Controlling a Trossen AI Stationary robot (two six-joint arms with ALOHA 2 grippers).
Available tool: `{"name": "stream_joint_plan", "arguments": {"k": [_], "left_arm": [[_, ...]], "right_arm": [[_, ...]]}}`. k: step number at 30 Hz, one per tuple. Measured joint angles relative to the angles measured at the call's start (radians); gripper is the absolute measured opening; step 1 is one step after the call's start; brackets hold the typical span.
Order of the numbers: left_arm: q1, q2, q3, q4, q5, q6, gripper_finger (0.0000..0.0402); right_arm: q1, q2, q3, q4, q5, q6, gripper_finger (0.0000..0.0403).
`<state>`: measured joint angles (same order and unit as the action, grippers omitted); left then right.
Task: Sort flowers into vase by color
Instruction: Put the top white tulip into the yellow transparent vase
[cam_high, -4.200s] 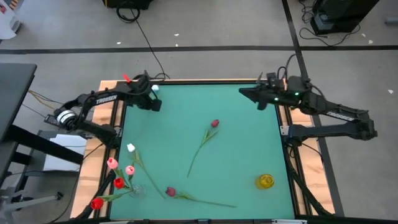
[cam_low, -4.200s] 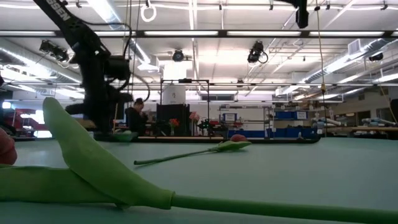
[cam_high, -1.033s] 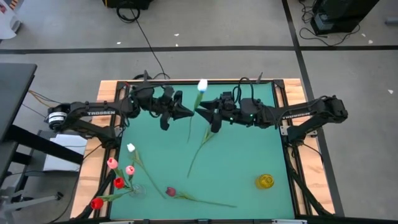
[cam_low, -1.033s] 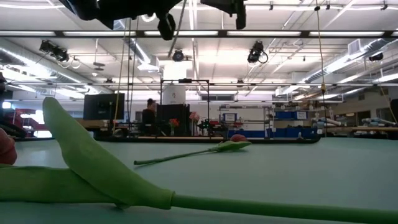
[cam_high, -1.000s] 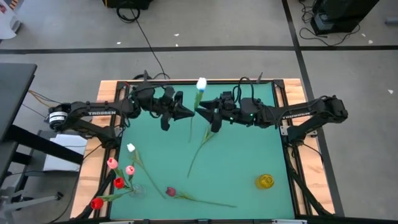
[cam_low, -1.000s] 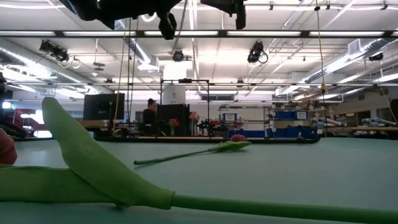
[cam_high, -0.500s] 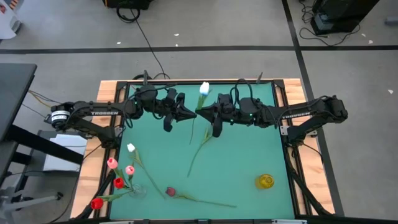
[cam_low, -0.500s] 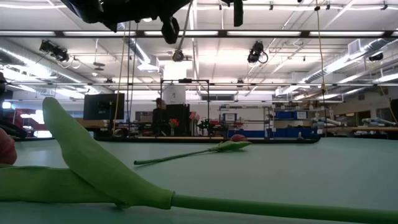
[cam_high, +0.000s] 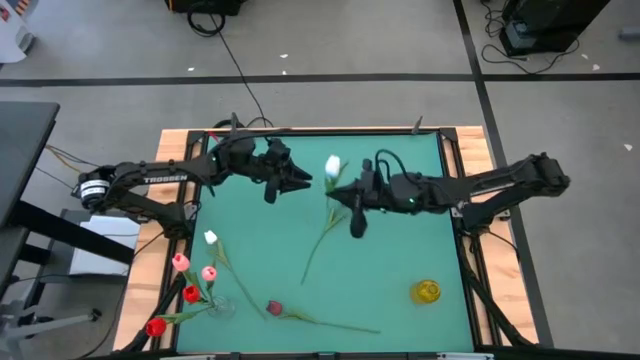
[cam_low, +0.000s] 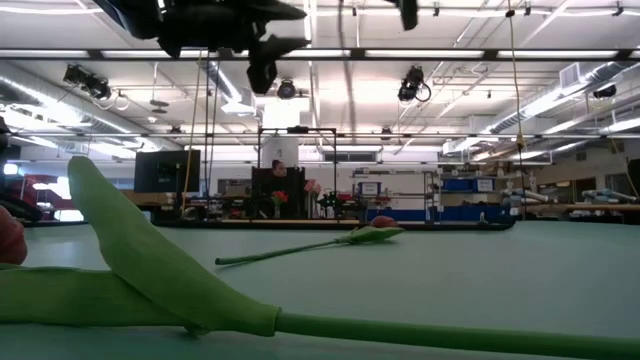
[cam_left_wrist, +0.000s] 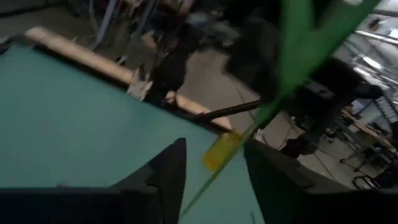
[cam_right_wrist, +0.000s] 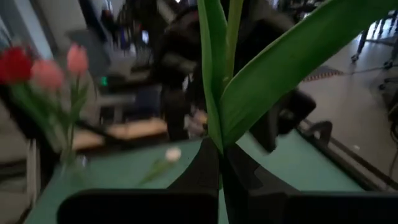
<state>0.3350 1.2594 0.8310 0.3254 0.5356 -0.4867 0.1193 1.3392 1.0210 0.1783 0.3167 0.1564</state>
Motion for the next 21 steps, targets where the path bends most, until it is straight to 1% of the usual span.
{"name": "stream_joint_plan", "arguments": {"k": [4,8,11,13,16,21], "left_arm": [[0.035,-0.010,-0.001,-0.054,0.000,-0.011,0.0184],[0.050,-0.011,0.000,-0.059,0.000,-0.011,0.0184],[0.049,-0.010,0.000,-0.058,-0.002,-0.022,0.0185],[0.049,-0.011,0.000,-0.073,-0.029,-0.037,0.0185],[0.047,-0.010,0.000,-0.092,-0.077,-0.045,0.0185],[0.047,-0.010,0.000,-0.088,-0.145,-0.092,0.0185]], "right_arm": [[0.071,-0.097,0.000,-0.192,0.033,0.021,0.0008],[0.155,-0.221,0.000,-0.373,0.070,0.123,0.0008],[0.231,-0.317,0.000,-0.471,0.099,0.173,0.0008],[0.291,-0.376,0.000,-0.529,0.111,0.202,0.0008],[0.380,-0.449,0.000,-0.601,0.100,0.245,0.0008],[0.525,-0.524,0.000,-0.681,0.083,0.292,0.0008]]}}
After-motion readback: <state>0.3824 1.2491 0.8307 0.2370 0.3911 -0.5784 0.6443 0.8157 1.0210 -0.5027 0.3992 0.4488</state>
